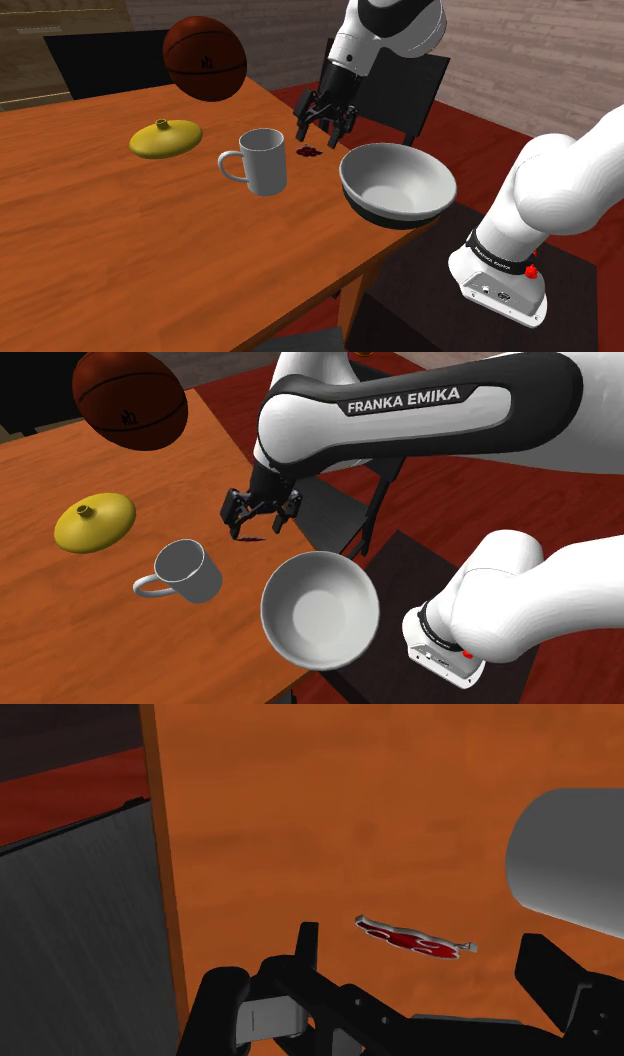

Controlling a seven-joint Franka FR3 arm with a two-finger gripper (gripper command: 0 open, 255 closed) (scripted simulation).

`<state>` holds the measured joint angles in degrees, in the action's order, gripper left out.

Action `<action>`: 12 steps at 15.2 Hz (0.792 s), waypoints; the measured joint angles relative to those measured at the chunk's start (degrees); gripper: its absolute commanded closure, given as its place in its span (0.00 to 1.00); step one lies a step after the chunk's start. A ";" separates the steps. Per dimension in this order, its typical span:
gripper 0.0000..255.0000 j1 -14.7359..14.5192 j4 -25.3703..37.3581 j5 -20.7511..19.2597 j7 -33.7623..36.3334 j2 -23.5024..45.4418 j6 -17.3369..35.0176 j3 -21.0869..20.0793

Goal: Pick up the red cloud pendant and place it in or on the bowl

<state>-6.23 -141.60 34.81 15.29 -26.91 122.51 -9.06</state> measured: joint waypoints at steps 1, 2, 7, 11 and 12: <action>0.00 -0.26 -0.47 0.47 -0.02 0.45 1.08 -0.41; 0.00 -0.38 -0.69 0.71 -0.10 0.75 1.68 -0.60; 0.00 -0.48 -0.99 0.94 -0.20 0.93 2.23 -0.73; 1.00 -0.49 -0.95 0.96 -0.21 0.91 2.26 -0.73; 1.00 -0.49 -0.97 0.96 -0.21 0.92 2.27 -0.73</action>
<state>-6.72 -142.56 35.76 15.08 -25.99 124.78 -9.80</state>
